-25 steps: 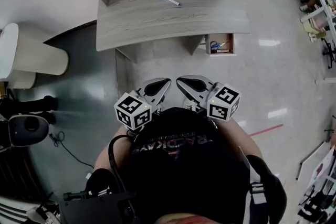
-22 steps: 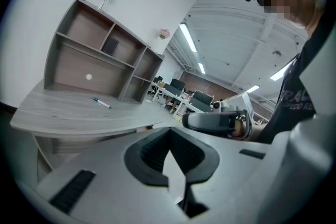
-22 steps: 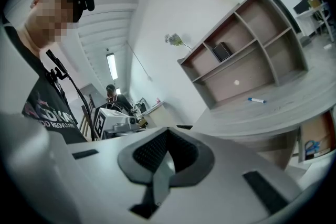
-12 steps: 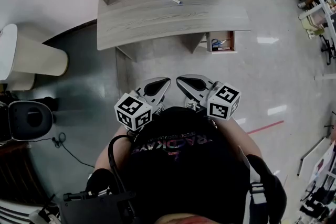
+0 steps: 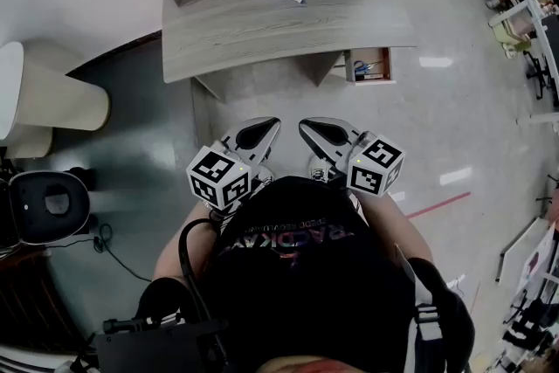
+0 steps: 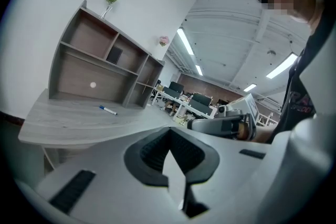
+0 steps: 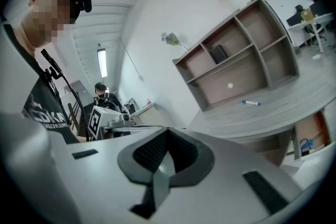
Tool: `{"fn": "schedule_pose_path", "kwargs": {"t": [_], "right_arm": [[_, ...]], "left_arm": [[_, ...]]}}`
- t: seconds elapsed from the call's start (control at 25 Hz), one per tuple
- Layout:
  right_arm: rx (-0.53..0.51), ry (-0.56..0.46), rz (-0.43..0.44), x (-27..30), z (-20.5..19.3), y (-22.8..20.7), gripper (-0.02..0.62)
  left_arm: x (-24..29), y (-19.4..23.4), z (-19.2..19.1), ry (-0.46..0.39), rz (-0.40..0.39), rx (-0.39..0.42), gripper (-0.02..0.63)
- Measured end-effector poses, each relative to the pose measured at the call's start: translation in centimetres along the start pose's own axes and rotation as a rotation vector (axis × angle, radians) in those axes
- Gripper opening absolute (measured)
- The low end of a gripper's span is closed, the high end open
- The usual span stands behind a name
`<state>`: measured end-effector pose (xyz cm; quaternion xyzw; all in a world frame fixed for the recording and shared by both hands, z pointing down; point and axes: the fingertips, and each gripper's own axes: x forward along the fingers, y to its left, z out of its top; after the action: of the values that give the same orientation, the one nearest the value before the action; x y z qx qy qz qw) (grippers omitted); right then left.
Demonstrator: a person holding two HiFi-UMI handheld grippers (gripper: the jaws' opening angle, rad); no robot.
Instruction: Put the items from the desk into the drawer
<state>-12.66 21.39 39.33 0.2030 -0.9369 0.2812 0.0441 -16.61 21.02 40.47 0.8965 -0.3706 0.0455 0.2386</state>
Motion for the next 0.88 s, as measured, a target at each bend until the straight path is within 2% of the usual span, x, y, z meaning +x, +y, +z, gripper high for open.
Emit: {"fn": "schedule_pose_path", "kwargs": {"t": [0.4, 0.68, 0.88], "right_arm": [[-0.037, -0.056, -0.097, 2.1, 1.6, -0.1, 0.017], [-0.042, -0.019, -0.089, 4.0, 1.3, -0.2, 0.017], [-0.069, -0.003, -0.081, 5.3, 2.2, -1.1, 0.017]], "left_arm": [[-1.2, 2.4, 0.8, 0.009, -0.033, 0.043, 0.011], [-1.7, 4.1, 1.3, 0.001, 0.011, 0.037, 0.011], [-1.5, 5.6, 1.7, -0.014, 0.049, -0.001, 0.011]]}}
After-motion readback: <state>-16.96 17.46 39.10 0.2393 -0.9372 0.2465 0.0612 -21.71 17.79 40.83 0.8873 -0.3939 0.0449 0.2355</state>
